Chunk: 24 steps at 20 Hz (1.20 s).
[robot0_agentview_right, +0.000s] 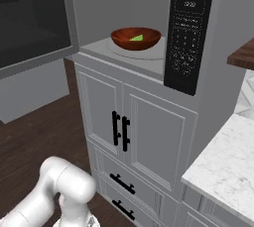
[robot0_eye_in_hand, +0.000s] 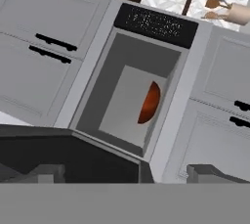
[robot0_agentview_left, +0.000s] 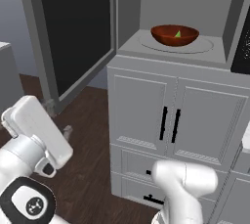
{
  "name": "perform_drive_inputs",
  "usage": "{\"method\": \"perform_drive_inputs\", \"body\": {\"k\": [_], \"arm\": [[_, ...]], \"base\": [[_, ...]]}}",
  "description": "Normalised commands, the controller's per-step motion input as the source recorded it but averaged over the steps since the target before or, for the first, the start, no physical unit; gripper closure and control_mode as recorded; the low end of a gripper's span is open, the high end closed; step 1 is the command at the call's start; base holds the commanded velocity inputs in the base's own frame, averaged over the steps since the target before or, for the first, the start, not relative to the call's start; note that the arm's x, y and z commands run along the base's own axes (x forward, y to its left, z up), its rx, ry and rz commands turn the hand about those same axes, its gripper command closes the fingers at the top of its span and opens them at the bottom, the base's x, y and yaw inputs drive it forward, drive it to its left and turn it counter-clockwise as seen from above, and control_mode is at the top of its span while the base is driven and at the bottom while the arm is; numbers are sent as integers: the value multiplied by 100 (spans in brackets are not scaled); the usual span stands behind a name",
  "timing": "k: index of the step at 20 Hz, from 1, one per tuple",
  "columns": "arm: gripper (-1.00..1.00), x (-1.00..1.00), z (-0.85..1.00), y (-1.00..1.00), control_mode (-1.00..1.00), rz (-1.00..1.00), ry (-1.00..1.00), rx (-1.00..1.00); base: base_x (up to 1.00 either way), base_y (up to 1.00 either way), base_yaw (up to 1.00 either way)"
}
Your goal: Pick the lemon wedge from the sink and place it in the bowl. Then pick the bowl and place it in the microwave. Then close the microwave door and press the start button.
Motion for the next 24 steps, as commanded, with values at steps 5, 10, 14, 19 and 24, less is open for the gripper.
{"method": "perform_drive_inputs", "body": {"k": [5, 10, 14, 19, 24], "arm": [[-100, 20, -23, 63, -100, -1, 0, 0], [-100, 84, -51, 30, -100, 0, 1, 2], [-100, 83, -56, 38, -100, 0, 0, 0], [-100, 81, -41, 46, -100, 0, 0, 0], [-100, 72, -6, 2, -100, -1, 0, 0]], "base": [[0, 0, 0], [0, 0, 0], [0, 0, 0], [0, 0, 0], [0, 0, 0]]}}
